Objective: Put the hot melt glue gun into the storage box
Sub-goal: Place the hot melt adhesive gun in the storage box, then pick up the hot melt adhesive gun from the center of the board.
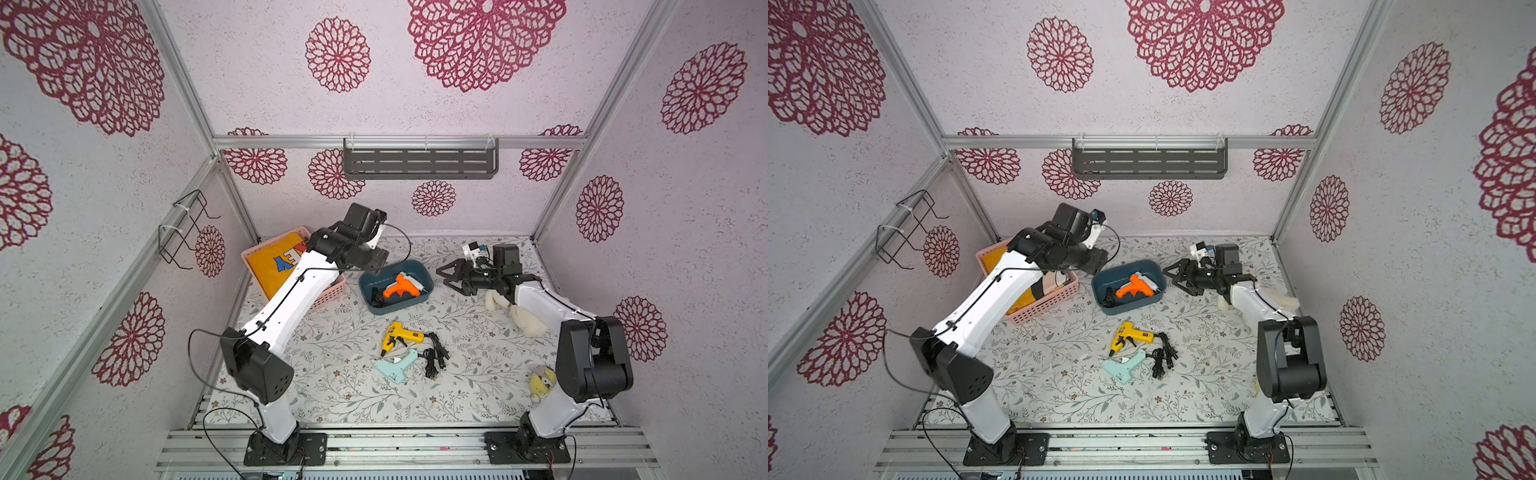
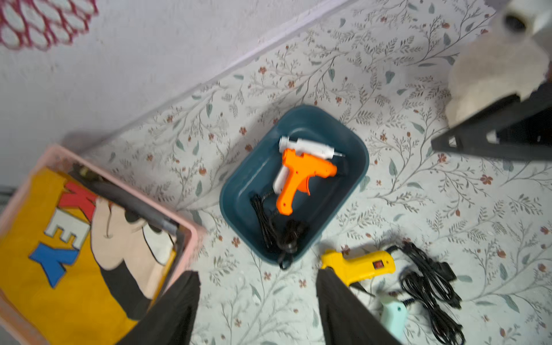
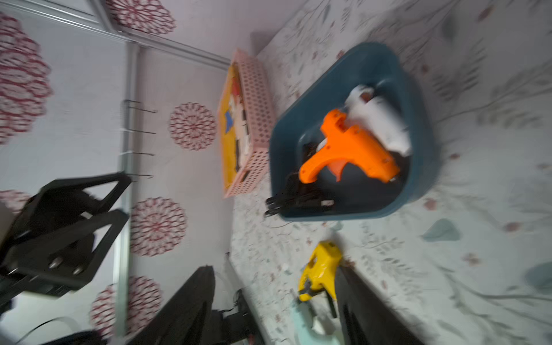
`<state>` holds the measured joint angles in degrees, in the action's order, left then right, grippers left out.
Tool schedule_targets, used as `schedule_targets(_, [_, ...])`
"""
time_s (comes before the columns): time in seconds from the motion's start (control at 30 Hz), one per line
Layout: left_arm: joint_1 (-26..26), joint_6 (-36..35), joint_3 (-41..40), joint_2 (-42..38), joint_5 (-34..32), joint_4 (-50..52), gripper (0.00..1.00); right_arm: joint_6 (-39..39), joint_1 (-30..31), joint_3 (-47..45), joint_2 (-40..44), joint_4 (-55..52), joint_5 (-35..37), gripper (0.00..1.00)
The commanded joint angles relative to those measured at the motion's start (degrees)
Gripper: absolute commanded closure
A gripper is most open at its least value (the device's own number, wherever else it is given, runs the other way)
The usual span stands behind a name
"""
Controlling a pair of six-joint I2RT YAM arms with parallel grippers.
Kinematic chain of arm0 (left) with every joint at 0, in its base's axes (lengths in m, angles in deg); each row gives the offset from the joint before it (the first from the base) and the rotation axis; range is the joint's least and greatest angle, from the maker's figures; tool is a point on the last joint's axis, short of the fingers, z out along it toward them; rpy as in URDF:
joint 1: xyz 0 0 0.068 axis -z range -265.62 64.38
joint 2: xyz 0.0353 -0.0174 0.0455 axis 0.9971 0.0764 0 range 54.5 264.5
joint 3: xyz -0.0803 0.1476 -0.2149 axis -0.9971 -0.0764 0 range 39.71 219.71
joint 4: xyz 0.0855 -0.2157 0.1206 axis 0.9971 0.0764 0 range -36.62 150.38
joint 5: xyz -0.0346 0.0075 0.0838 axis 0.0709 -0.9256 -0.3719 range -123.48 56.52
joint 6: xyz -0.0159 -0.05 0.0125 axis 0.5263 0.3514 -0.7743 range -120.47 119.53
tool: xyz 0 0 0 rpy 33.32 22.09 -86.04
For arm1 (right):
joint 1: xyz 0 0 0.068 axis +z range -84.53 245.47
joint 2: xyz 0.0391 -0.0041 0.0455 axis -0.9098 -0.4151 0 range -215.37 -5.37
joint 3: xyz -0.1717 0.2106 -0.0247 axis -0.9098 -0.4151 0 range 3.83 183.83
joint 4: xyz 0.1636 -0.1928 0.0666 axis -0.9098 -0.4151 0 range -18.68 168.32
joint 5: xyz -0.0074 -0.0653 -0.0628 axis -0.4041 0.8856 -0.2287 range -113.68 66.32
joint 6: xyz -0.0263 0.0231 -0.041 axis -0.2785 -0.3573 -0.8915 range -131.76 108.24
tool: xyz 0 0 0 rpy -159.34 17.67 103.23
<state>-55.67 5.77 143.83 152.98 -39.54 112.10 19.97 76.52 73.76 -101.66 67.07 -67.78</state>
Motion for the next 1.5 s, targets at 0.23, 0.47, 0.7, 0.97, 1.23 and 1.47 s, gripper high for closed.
schedule_targets(0.23, [-1.6, 23.9, -25.9, -11.4, 3.1, -2.3, 0.32, -30.2, 18.2, -7.4, 9.5, -25.4, 31.0, 0.33])
schedule_targets(0.47, [-2.7, 28.4, -32.3, -15.1, 3.8, -4.3, 0.32, -51.3, 32.7, -25.9, 30.8, -2.2, 37.2, 0.29])
schedule_targets(0.7, [-3.1, 28.3, -33.7, -15.9, 4.4, -5.0, 0.31, -75.7, 35.3, -33.1, 32.7, 4.9, 30.2, 0.24])
schedule_targets(0.97, [-3.4, 29.1, -35.9, -18.0, 3.7, -6.0, 0.31, -81.7, 35.6, -30.5, 23.8, 6.3, 23.5, 0.25])
schedule_targets(1.23, [-4.6, 29.7, -38.9, -20.6, 3.9, -6.9, 0.31, -83.1, 38.1, -29.2, 18.2, 7.0, 20.9, 0.37])
schedule_targets(1.47, [-5.4, 29.6, -40.8, -21.7, 4.8, -7.6, 0.31, -84.8, 38.6, -27.8, 12.4, 8.5, 23.1, 0.40])
